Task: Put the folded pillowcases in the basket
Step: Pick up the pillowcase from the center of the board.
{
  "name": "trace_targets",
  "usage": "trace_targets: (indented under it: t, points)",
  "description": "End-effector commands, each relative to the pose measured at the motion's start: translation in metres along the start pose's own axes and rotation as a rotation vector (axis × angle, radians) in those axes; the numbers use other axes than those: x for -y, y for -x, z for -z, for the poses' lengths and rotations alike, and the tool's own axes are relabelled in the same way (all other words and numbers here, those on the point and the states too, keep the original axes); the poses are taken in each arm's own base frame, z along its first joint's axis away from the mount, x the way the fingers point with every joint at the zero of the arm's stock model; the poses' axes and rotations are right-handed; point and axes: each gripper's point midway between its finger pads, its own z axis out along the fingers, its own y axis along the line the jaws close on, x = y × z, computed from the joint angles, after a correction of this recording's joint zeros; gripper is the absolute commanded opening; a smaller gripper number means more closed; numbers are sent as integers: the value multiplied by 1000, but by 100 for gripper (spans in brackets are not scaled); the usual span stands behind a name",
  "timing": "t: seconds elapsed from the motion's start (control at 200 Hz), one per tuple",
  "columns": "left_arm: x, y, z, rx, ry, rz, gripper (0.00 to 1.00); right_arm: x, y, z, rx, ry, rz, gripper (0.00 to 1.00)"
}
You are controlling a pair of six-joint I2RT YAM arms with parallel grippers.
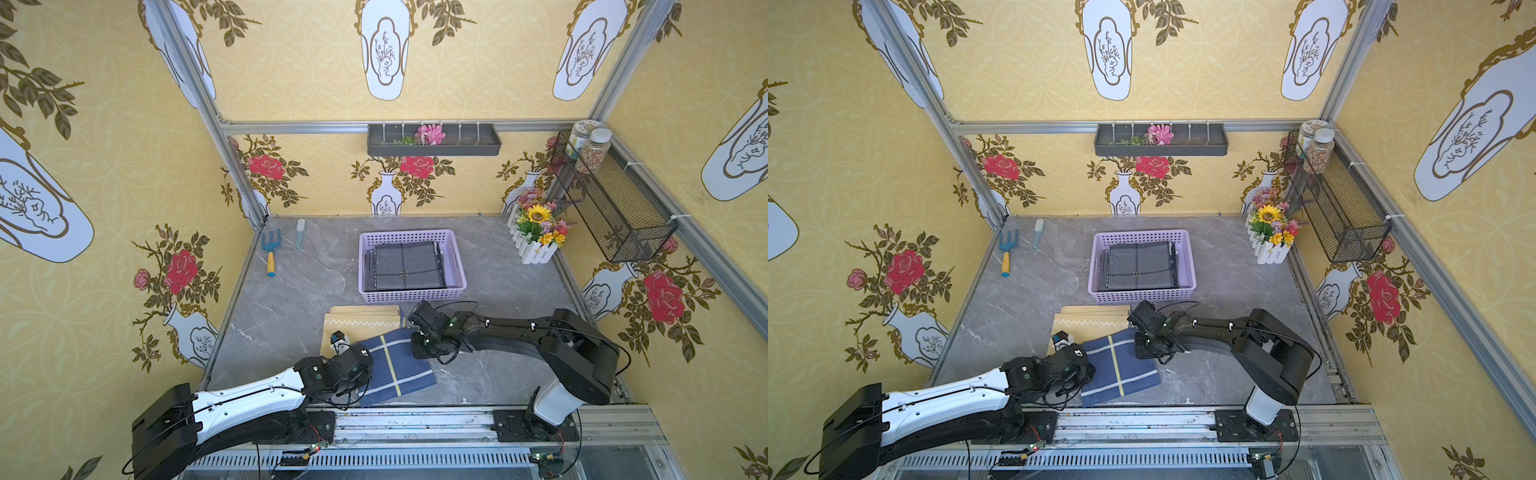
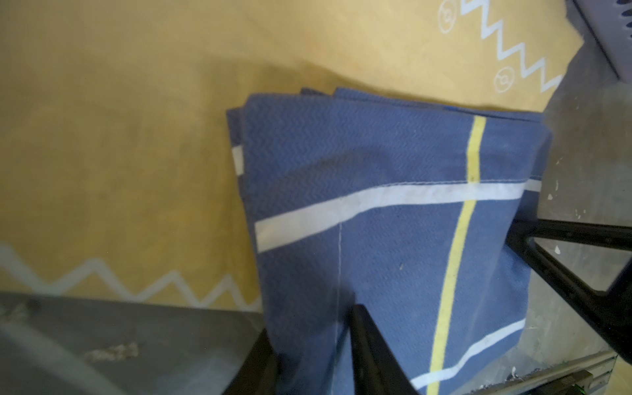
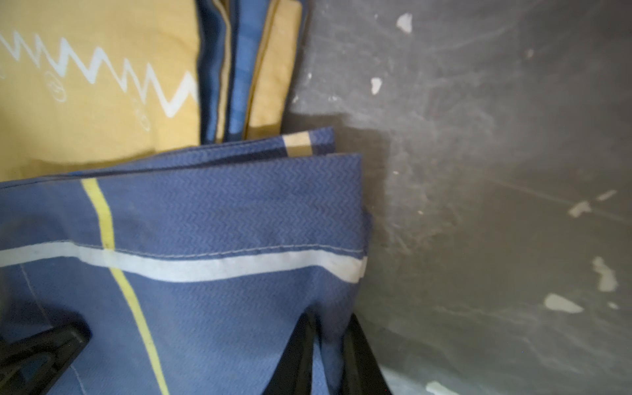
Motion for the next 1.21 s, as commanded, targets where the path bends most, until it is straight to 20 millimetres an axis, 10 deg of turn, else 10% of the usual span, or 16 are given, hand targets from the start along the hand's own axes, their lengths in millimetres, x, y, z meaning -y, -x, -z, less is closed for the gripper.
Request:
trace_targets:
  t: [0.0, 0.21, 1.209]
  points:
    - [-1, -1, 0, -5, -6, 3, 22, 11, -14, -1, -48, -39, -16, 15]
    - [1, 0, 1, 0, -9, 2, 0, 13, -14, 2, -44, -43, -13, 4]
    - [74, 66, 76, 270, -159, -99, 0, -4, 56, 114, 280, 48, 34, 0]
